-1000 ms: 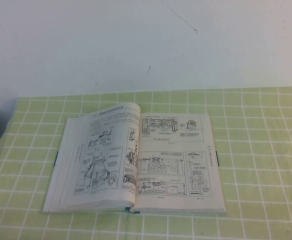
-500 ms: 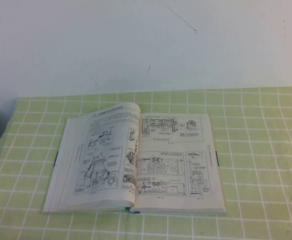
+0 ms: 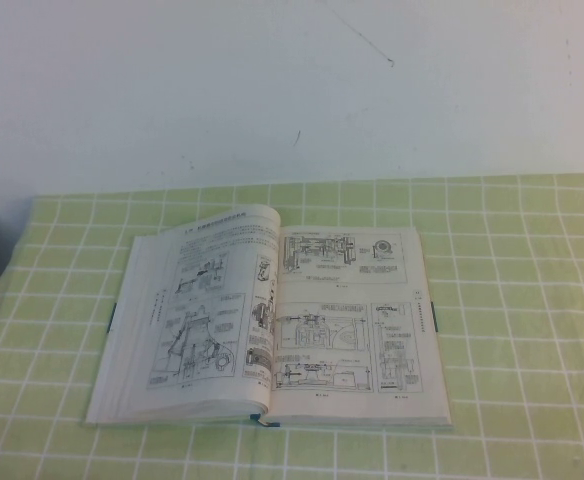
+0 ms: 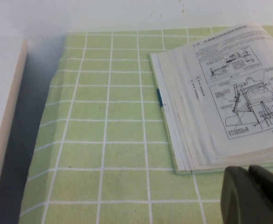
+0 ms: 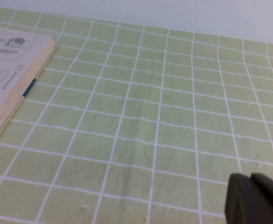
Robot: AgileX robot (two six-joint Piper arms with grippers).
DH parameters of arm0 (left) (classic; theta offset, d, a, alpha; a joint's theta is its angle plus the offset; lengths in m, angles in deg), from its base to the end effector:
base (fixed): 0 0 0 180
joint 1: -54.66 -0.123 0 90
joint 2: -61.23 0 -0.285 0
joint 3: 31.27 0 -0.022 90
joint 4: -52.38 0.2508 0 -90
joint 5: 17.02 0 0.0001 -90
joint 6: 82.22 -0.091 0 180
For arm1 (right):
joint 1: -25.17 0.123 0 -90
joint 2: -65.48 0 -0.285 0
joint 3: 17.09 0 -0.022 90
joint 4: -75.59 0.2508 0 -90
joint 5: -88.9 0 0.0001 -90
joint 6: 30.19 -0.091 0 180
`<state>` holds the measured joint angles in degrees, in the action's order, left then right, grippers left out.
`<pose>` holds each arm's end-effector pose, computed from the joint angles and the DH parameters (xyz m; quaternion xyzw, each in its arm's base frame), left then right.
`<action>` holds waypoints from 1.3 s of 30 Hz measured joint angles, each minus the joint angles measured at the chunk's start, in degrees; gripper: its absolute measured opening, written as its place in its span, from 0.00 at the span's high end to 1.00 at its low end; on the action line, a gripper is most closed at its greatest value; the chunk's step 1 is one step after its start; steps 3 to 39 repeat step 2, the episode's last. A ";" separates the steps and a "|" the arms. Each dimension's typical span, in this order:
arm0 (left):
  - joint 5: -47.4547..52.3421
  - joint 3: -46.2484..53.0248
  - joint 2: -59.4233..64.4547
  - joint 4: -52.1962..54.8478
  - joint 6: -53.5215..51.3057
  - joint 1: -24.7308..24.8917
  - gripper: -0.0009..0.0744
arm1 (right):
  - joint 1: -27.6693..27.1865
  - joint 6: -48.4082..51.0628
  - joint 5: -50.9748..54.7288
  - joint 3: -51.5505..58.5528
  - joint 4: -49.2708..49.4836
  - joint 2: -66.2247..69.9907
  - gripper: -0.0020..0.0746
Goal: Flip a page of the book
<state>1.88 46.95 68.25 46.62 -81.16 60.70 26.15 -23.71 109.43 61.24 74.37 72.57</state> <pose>0.0528 -0.0086 0.1784 0.0068 0.7882 -0.0800 0.6101 0.0529 0.0002 0.1750 -0.0576 0.7963 -0.0379 0.6010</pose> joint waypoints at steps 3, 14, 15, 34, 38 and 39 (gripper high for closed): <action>0.00 0.00 0.00 0.00 0.00 0.00 0.99 | 0.00 0.00 0.00 0.00 0.00 0.00 0.98; 0.00 0.00 0.00 0.00 0.00 0.00 0.99 | 0.00 0.00 0.00 0.00 0.00 0.00 0.98; 0.00 0.00 0.00 0.00 0.00 0.00 0.99 | 0.00 0.00 0.00 0.00 0.00 0.00 0.98; 0.00 0.00 0.00 0.00 0.00 0.00 0.99 | 0.00 0.00 0.00 0.00 0.00 0.00 0.98; 0.00 0.00 0.00 0.00 0.00 0.00 0.99 | 0.00 0.00 0.00 0.00 0.00 0.00 0.98; 0.00 0.00 0.00 0.00 0.00 0.00 0.99 | 0.00 0.00 0.00 0.00 0.00 0.00 0.98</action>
